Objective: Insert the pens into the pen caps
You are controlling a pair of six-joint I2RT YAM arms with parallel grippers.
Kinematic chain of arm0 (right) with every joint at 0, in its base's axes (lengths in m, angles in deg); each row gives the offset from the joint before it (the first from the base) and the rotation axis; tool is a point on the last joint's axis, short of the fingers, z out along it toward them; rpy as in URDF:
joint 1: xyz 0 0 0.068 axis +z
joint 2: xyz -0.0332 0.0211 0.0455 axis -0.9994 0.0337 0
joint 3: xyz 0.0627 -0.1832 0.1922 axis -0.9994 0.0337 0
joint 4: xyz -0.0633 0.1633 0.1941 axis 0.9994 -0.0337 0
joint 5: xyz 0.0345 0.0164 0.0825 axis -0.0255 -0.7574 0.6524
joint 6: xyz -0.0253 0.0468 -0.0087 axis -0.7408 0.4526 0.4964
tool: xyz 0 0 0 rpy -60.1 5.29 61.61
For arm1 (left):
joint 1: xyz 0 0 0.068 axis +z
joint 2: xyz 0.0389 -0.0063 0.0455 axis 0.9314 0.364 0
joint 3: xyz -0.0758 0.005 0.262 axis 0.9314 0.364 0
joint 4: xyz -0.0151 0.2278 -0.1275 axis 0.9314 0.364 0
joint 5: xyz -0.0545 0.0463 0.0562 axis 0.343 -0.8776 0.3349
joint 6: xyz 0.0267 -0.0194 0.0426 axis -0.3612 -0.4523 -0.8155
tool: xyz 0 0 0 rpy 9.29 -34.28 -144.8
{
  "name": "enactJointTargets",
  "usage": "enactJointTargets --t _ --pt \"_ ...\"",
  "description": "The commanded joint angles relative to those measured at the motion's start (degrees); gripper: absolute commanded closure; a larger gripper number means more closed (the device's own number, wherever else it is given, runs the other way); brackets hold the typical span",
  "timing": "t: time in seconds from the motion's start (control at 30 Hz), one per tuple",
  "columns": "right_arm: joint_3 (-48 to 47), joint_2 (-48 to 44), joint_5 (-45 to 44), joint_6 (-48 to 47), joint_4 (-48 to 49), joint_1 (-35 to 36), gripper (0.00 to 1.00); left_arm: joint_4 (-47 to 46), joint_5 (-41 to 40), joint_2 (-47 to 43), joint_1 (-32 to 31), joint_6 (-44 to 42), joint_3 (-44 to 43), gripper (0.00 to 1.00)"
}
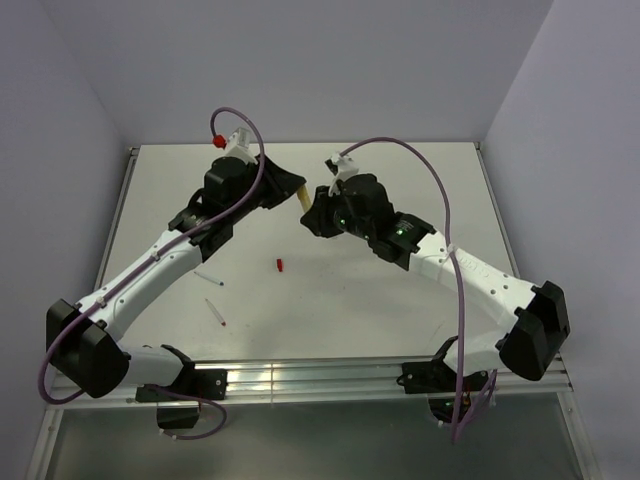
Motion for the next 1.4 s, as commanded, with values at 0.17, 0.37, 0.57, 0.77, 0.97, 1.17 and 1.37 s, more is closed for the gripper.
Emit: enactJointTargets --t 0.17,0.37,0.57,0.77,0.97,1.17,1.37 --pt "2.81 -8.46 -3.91 -2.45 9.28 -0.90 1.00 7.01 -4.80 -4.11 -8.95 -1.53 -3.62 1.00" --pt "6.94 -15.14 -3.12 -3.77 13.31 -0.90 1.00 8.08 -8.23 -5.34 -14.57 -1.36 -3.18 1.00" --pt "9.49 -20.07 -1.55 -5.18 15.70 -0.81 1.00 8.42 -15.88 -4.73 -22.22 -2.76 -2.65 1.00" --pt "10.29 -22.80 -1.62 -5.79 16.05 -0.81 1.00 12.99 -25.10 -2.44 -28.20 -6.01 -5.11 1.00" --pt "10.82 -24.12 -1.97 -6.32 16.58 -0.72 1.00 15.37 -28.71 -2.27 -31.45 -6.98 -4.94 1.00" --pt "10.91 -25.09 -1.71 -6.93 16.93 -0.81 1.00 18.18 -31.09 -1.21 -33.92 -7.77 -5.20 1.00" --pt "11.52 -26.41 -1.27 -7.63 18.25 -0.81 1.00 17.48 -30.21 -2.27 -35.15 -7.68 -3.45 1.00"
